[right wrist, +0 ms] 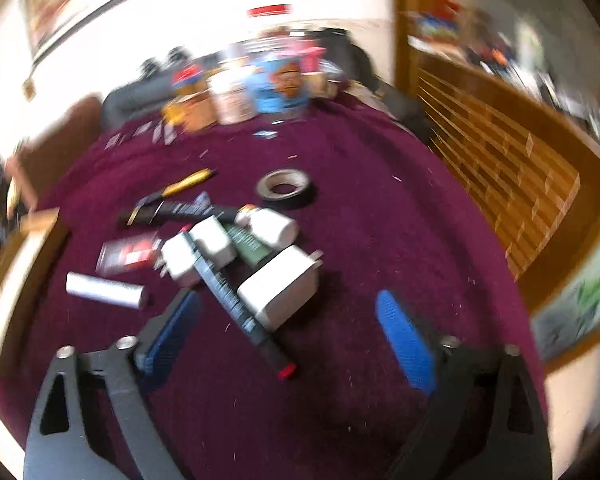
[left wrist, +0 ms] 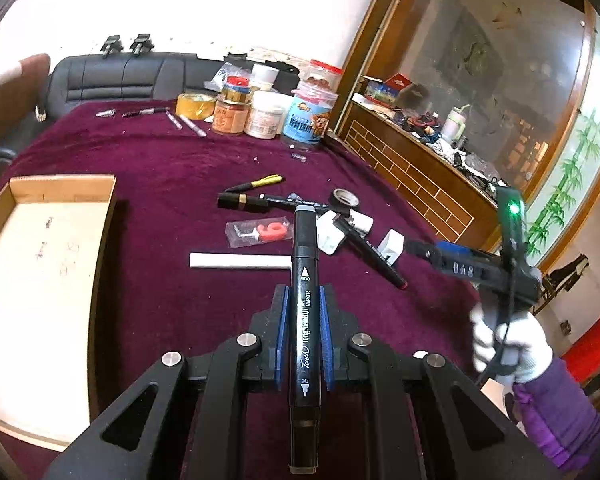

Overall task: Organize rigid objects
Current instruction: 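Grasp the black red-capped marker with the right tool, then carry both markers into the cardboard box and open both tools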

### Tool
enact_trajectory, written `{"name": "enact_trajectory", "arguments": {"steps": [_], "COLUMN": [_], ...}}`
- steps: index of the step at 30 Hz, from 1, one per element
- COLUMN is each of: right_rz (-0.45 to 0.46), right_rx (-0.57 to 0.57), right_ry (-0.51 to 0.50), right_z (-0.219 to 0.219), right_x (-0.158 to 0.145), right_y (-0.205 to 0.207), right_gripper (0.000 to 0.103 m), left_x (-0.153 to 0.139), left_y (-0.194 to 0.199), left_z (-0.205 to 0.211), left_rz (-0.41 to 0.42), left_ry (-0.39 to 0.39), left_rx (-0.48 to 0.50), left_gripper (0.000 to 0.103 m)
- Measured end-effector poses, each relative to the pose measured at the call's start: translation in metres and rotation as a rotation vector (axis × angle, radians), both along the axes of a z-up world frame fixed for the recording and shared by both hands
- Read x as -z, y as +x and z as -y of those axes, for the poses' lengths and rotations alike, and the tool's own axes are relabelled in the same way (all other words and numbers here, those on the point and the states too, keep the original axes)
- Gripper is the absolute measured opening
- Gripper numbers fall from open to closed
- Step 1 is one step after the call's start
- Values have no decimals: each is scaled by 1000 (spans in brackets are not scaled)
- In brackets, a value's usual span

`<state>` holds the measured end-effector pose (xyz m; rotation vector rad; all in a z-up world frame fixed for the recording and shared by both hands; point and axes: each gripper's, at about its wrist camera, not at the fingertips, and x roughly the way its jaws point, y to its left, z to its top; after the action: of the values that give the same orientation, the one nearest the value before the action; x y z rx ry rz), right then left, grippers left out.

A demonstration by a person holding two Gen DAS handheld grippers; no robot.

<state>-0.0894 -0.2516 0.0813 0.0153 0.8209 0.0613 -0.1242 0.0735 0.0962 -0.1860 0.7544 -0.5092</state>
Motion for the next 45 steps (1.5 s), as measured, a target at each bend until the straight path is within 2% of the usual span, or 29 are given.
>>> {"name": "enact_trajectory", "arguments": {"steps": [2,4,10,12,13,16,17,20,24,28,32,36,39,42,45], "right_rz": [-25,-42,-109,-134,-145,-149,-149,-135,-90,-84,-150,-261,-322,-400,-441], "right_rx": [-62,-107,-184,-183,-179,-161,-157,-140,-130,-194,-296,-375,-397,-391,-355], "right_ry": [-22,-58,-209,-227,-223,-175,-153,-103,50,241,426,569,593,625,577], "right_z": [-14,-31,-62,-64,-63,-56,-53,-49,-43,-58,-103,-181,-236,-275,-302], "right_x": [4,7,30,39,41,39,38,30,6,-22,-31,-20,-9,6,22], "right_y": [6,19,50,56,58,57,55,50,40,36,49,74,94,113,128], "right_gripper": [50,44,44,34,25,21,15,14,14,14,14,14,15,15,15], "left_x": [6,8,11,16,19,26,27,28,22,12,6,12,25,45,66], "left_y": [2,3,1,5,7,13,14,14,15,21,42,78,103,126,142], "left_z": [-2,-5,-32,-41,-47,-58,-61,-68,-80,-98,-122,-148,-170,-191,-204], "left_rz": [-24,-32,-33,-50,-60,-84,-90,-87,-73,-68,-102,-161,-215,-274,-320], "left_ry": [-15,-16,-23,-31,-35,-51,-58,-71,-89,-88,-60,-47,-73,-122,-161], "left_rx": [-3,-13,-66,-84,-96,-115,-121,-134,-146,-166,-217,-265,-309,-353,-377], "left_gripper": [12,12,12,12,12,12,12,12,12,12,12,12,12,12,12]}}
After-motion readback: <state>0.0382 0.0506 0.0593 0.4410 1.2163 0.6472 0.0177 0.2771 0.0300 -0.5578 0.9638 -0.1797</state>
